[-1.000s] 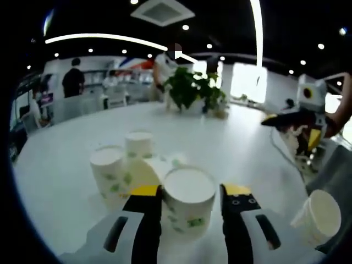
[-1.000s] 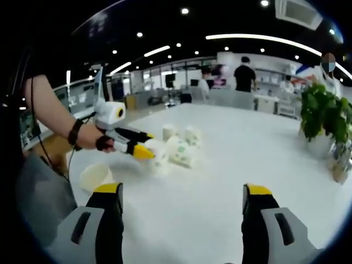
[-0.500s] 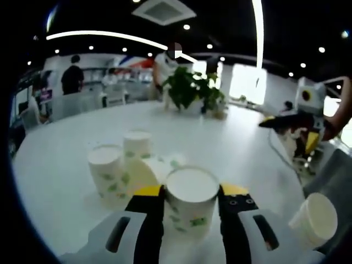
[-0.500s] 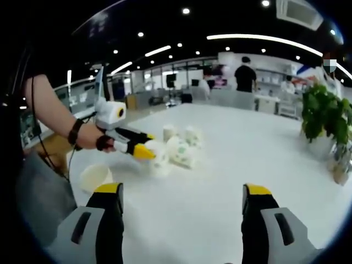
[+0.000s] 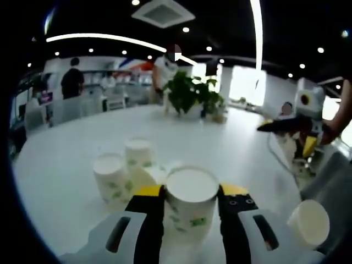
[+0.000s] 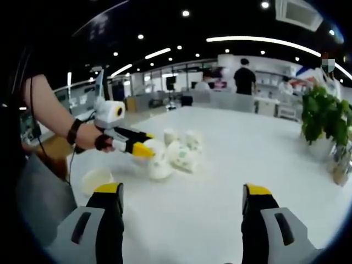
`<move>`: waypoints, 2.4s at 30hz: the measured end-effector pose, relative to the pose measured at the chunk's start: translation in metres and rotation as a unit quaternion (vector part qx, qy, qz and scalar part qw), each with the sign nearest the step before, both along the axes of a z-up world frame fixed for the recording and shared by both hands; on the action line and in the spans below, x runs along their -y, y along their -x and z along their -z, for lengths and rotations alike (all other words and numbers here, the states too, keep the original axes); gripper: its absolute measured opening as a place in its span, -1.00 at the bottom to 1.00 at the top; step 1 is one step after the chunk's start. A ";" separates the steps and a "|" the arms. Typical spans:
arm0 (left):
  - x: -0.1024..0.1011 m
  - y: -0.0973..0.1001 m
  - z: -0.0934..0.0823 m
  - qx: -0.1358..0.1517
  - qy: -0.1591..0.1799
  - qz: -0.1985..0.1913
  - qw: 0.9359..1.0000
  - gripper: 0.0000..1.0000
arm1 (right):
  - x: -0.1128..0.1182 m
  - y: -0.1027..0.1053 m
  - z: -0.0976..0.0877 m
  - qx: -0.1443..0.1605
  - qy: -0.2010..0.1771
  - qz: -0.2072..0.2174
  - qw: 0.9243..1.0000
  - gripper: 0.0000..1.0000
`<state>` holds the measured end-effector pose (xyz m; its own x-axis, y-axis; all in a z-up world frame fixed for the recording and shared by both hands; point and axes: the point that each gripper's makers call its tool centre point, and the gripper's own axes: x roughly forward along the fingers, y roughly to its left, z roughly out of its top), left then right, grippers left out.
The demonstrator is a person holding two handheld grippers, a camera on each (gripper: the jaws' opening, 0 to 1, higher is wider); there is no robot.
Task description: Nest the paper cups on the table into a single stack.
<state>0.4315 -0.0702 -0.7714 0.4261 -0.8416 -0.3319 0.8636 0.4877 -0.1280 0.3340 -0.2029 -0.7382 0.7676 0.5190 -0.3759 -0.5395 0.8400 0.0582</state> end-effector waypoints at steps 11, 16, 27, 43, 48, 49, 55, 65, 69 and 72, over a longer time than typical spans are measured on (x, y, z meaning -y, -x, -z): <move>-0.005 0.006 -0.021 0.011 0.008 -0.002 1.000 -0.27 | -0.006 0.008 -0.011 0.009 -0.005 0.002 1.000 0.75; -0.005 0.011 -0.031 0.014 0.012 0.000 1.000 -0.27 | -0.010 0.012 -0.014 0.012 -0.007 0.002 1.000 0.75; -0.010 0.029 -0.051 0.022 0.023 0.005 0.999 -0.27 | -0.022 0.021 -0.026 0.021 -0.010 0.000 1.000 0.75; -0.018 0.049 -0.076 0.031 0.036 0.008 0.999 -0.27 | -0.045 0.024 -0.033 0.026 -0.020 -0.011 0.999 0.74; -0.020 0.054 -0.083 0.034 0.043 0.009 0.998 -0.27 | -0.049 0.026 -0.034 0.027 -0.023 -0.011 0.999 0.74; -0.020 0.054 -0.084 0.035 0.043 0.009 0.998 -0.27 | -0.049 0.026 -0.034 0.027 -0.023 -0.011 0.999 0.74; -0.020 0.058 -0.097 0.040 0.055 0.007 0.998 -0.27 | -0.051 0.029 -0.034 0.026 -0.023 -0.013 0.999 0.73; -0.013 0.067 -0.116 0.051 0.070 0.021 0.996 -0.27 | -0.062 0.029 -0.035 0.027 -0.032 -0.021 0.999 0.71; -0.010 0.069 -0.121 0.055 0.071 0.032 0.995 -0.27 | -0.068 0.029 -0.036 0.027 -0.036 -0.027 0.999 0.70; -0.008 0.070 -0.128 0.059 0.074 0.036 0.995 -0.27 | -0.070 0.029 -0.036 0.028 -0.035 -0.031 0.999 0.69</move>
